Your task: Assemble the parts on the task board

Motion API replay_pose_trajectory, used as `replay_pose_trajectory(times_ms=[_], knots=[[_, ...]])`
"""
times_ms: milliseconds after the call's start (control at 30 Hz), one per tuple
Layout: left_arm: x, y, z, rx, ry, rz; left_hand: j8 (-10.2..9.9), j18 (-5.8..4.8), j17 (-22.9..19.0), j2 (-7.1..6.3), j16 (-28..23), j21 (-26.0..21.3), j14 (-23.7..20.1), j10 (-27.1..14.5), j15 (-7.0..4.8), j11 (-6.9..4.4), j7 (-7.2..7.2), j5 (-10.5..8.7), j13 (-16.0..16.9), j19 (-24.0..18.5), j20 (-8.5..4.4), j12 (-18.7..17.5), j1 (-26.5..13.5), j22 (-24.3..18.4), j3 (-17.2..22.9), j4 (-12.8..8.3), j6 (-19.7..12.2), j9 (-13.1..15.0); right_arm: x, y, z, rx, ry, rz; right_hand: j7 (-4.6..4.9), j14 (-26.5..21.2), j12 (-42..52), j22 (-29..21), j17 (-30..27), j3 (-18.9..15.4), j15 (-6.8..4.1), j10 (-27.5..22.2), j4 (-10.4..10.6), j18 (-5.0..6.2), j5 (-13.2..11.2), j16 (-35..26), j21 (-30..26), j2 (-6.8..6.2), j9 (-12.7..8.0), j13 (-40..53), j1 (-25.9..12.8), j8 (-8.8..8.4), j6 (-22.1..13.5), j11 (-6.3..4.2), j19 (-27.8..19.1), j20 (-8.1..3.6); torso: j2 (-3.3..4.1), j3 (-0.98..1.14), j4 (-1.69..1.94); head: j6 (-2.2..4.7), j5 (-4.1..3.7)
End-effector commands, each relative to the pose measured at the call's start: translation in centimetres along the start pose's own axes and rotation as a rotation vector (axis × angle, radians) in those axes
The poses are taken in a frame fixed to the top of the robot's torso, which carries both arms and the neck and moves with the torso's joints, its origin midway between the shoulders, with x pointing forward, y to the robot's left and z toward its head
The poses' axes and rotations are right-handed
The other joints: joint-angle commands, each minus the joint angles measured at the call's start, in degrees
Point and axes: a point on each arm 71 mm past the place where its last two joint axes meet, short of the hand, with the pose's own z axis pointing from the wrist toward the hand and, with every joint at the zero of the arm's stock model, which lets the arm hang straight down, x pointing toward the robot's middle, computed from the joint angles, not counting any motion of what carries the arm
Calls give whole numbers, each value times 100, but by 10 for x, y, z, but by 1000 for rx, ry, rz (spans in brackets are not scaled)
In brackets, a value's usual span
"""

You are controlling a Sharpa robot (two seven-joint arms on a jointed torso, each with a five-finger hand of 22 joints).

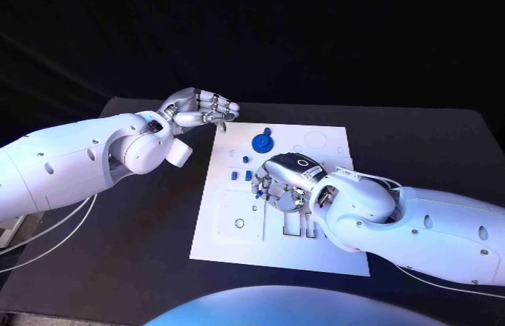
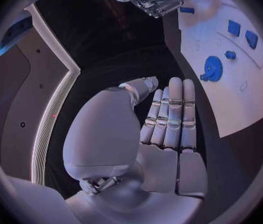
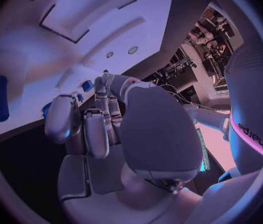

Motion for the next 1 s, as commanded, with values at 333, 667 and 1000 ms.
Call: replay_pose_trajectory(times_ms=[333, 667, 1000], knots=[[4, -1, 2, 2, 25, -18, -27, 77, -8, 13, -32, -29, 7, -48, 14, -2, 5, -4, -6, -17, 1, -29, -33, -11, -34, -17, -17, -5, 14, 6, 2, -18, 57, 28, 23, 236, -17, 636, -5, 33, -35, 167, 3, -89, 12, 11, -21, 20, 6, 3, -29, 17, 7, -135, -22, -26, -1, 8, -10, -69, 135], [4, -1, 2, -2, 27, -19, -26, 77, -9, 14, -36, -33, 5, -60, 17, 0, 5, -3, -6, -19, 3, -29, -36, -14, -38, -20, -16, -4, 17, 4, 2, -11, 76, 26, 27, 233, -25, 642, -19, 42, -33, 163, -11, -91, 11, 6, -12, 25, 11, 6, -44, 16, -2, -131, -17, -25, -1, 9, -6, -85, 143], [4, -1, 2, -3, 29, -19, -26, 77, -9, 14, -36, -33, 5, -60, 17, 0, 5, -3, -6, -19, 3, -29, -36, -14, -38, -20, -16, -4, 20, 1, 4, 1, 89, 14, 28, 233, -29, 639, -18, 46, -32, 161, -20, -89, 10, 7, -23, 27, 13, 8, -50, 16, -6, -130, -21, -25, 3, 12, -5, -93, 144]])
